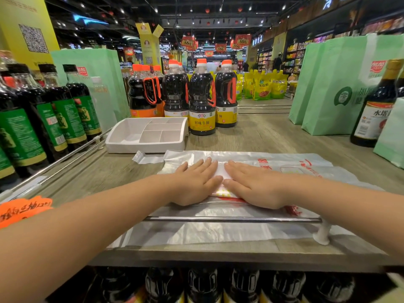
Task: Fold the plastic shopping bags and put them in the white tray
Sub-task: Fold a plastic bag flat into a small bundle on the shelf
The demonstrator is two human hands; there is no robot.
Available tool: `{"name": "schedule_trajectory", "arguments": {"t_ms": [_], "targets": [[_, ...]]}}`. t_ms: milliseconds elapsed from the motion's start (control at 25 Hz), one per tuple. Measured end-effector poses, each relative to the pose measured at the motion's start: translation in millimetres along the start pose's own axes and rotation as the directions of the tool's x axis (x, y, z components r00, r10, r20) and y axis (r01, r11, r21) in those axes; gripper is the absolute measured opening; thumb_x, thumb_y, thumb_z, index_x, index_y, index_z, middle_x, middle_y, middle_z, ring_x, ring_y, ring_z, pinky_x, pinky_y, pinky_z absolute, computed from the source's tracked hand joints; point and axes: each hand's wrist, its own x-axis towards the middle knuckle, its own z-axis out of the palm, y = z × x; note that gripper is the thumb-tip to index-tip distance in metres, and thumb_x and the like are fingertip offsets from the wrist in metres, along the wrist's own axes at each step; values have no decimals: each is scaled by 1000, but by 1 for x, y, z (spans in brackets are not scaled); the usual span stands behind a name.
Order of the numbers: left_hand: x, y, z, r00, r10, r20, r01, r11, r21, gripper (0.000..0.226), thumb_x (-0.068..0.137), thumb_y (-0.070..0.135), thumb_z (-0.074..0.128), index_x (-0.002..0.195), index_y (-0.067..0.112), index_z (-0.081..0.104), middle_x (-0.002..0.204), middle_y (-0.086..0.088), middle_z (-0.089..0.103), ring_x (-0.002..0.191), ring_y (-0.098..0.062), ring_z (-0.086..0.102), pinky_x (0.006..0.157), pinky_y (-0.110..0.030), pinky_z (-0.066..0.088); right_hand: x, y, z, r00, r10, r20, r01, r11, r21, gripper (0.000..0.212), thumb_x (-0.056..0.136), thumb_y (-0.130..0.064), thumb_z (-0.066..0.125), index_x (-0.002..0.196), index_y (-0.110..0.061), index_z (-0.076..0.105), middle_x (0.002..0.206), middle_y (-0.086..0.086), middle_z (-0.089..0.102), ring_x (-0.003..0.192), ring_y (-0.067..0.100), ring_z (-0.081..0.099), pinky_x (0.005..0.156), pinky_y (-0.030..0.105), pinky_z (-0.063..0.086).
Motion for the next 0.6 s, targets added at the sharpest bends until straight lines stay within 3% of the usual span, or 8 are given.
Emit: {"name": "schedule_trajectory", "arguments": {"t_ms": [240, 360, 480, 520, 600], "targets": [[1, -9, -2, 999, -45, 30, 43, 996, 75, 61, 102, 55, 1, 156, 33, -16, 164, 10, -19, 151, -13, -17, 123, -45, -10, -12, 2, 0, 996, 65, 53, -63, 997, -38, 77, 100, -64, 11, 159, -18, -9, 166, -3, -14, 152, 10, -9, 125, 33, -1], [0, -11, -2, 996, -84, -14, 85, 987, 137, 57, 104, 49, 2, 157, 32, -12, 165, 7, -17, 152, -17, -18, 122, -48, -12, -16, 2, 0, 995, 78, 61, -75, 996, -47, 78, 100, -64, 12, 160, -17, -3, 167, -1, -9, 153, 12, -6, 125, 34, 1], [-2, -7, -5, 988, -21, -152, 48, 983, 179, 58, 106, 44, 9, 160, 24, -3, 166, 4, -16, 152, -15, -15, 122, -47, -10, -13, 0, -4, 991, 45, -129, -56, 994, -89, 67, 103, -57, 19, 153, -14, 30, 164, 7, 20, 151, 21, 14, 123, 38, 13], [-3, -6, -6, 986, 17, -168, 8, 989, 149, 58, 107, 44, 11, 160, 23, -2, 166, 4, -14, 152, -12, -13, 123, -44, -9, -11, 0, -6, 980, 21, -199, -45, 992, -115, 64, 103, -54, 20, 151, -12, 33, 163, 7, 22, 150, 21, 16, 123, 38, 14], [-5, -4, -7, 994, 52, -100, -46, 997, 58, 59, 106, 47, 11, 159, 25, -5, 166, 7, -14, 151, -8, -13, 124, -41, -8, -5, -1, -7, 985, -2, -175, -18, 994, -111, 68, 104, -54, 18, 159, -14, 14, 167, 3, 8, 153, 15, 5, 124, 36, 7]]}}
